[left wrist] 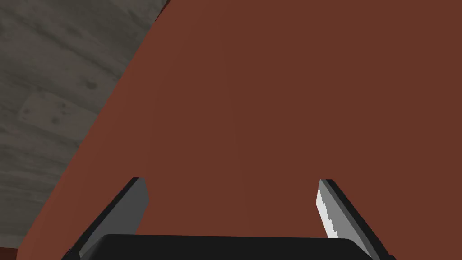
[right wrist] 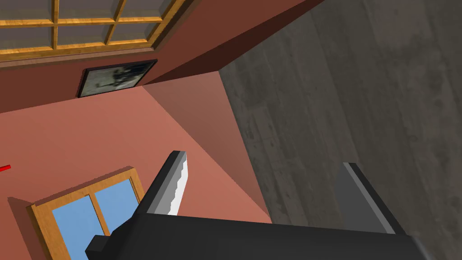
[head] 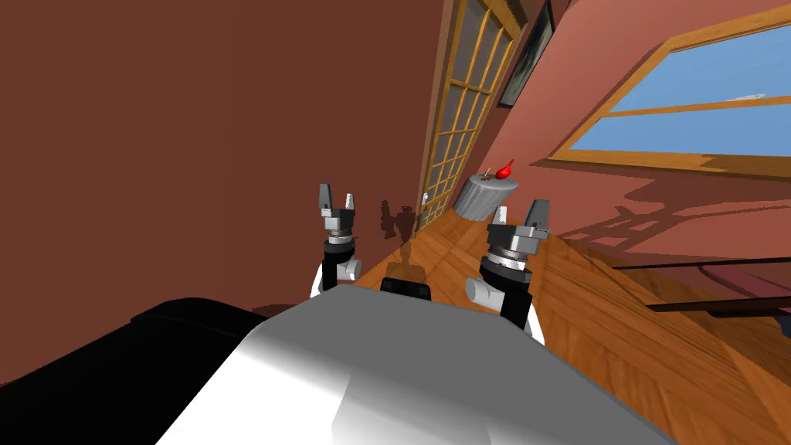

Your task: Pull the door open

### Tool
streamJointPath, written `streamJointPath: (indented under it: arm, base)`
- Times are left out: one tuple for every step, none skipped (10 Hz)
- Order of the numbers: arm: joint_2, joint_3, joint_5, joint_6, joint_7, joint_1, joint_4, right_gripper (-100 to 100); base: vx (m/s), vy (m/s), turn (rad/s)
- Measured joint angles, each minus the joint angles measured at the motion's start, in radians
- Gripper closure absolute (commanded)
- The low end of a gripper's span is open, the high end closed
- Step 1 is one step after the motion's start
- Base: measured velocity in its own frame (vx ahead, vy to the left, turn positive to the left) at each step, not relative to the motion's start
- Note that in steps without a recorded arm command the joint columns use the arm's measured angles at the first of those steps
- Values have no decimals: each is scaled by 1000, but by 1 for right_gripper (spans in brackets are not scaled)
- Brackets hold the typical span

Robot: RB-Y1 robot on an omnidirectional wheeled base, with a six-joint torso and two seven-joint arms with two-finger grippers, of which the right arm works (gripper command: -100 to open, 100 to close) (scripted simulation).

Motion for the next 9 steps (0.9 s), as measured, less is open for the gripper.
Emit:
streamJointPath:
  arm:
    - [-1, 5, 2, -5, 14, -7, 21, -100]
    - [-10, 1, -1, -10, 33, -19, 49, -100]
    - [-17, 0, -3, -17, 49, -21, 69, -100]
    - [-25, -1, -5, -23, 69, -31, 99, -100]
    - [-33, -4, -7, -26, 90, -44, 126, -100]
    - [-38, -2, -8, -35, 108, -47, 151, -100]
    - [-44, -3, -10, -44, 125, -55, 178, -100]
    - [-49, -1, -11, -47, 145, -62, 199, -100]
    - [-53, 0, -11, -50, 167, -73, 225, -100]
  base:
    - [90, -58, 138]
    - [109, -62, 107]
    - [111, -63, 117]
    - [90, -58, 152]
    - [73, -70, 117]
    - [81, -59, 116]
    - [83, -65, 148]
    - [61, -74, 149]
    - [64, -67, 132]
